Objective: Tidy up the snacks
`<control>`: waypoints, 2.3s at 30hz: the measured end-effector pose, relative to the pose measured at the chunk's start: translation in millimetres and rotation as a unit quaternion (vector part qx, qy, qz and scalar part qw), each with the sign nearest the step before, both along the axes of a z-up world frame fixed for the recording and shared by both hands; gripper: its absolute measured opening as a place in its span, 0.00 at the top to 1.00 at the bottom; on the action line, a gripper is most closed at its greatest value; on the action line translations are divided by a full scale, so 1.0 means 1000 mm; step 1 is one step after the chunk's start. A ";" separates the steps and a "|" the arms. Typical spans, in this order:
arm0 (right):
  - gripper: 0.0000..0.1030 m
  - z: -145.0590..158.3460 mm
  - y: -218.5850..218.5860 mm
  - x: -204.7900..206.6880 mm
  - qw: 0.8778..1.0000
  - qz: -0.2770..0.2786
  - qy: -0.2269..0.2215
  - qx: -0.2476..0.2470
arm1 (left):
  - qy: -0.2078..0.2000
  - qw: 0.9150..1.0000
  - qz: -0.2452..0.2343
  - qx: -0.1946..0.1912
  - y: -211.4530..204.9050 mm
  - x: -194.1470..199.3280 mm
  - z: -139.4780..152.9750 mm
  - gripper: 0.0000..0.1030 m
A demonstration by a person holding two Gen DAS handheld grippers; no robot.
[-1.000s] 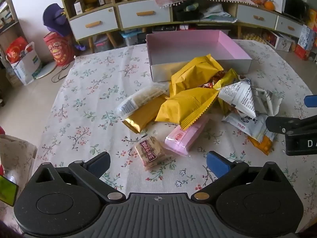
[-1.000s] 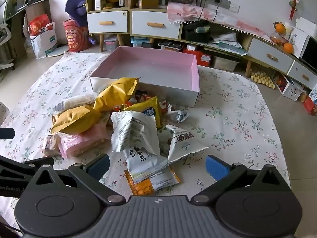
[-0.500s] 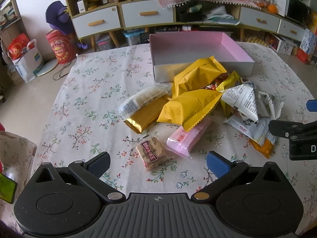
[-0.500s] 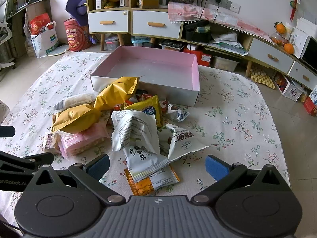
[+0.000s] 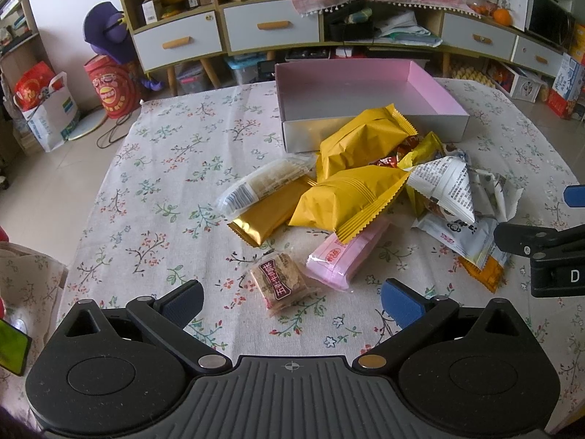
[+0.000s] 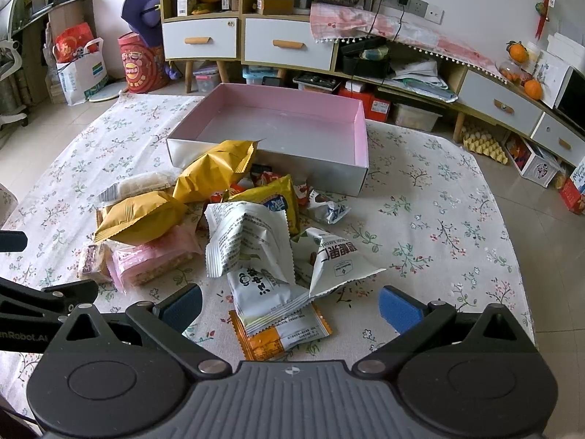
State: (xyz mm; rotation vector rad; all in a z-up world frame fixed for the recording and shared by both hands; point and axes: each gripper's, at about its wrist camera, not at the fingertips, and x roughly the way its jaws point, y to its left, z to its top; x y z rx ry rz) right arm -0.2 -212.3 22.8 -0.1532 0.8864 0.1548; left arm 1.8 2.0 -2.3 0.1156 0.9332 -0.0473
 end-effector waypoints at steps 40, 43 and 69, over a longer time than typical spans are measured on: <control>0.21 -0.002 0.001 0.001 1.000 -0.001 0.006 -0.009 | -0.016 1.000 0.002 0.014 0.003 0.002 0.002 0.00; 0.21 -0.001 0.003 0.006 1.000 -0.001 0.000 -0.026 | -0.040 0.999 -0.017 0.018 0.001 0.004 0.009 0.00; 0.30 0.000 -0.001 0.081 0.994 0.028 0.058 0.089 | 0.024 0.980 -0.016 -0.197 0.049 0.092 0.006 0.02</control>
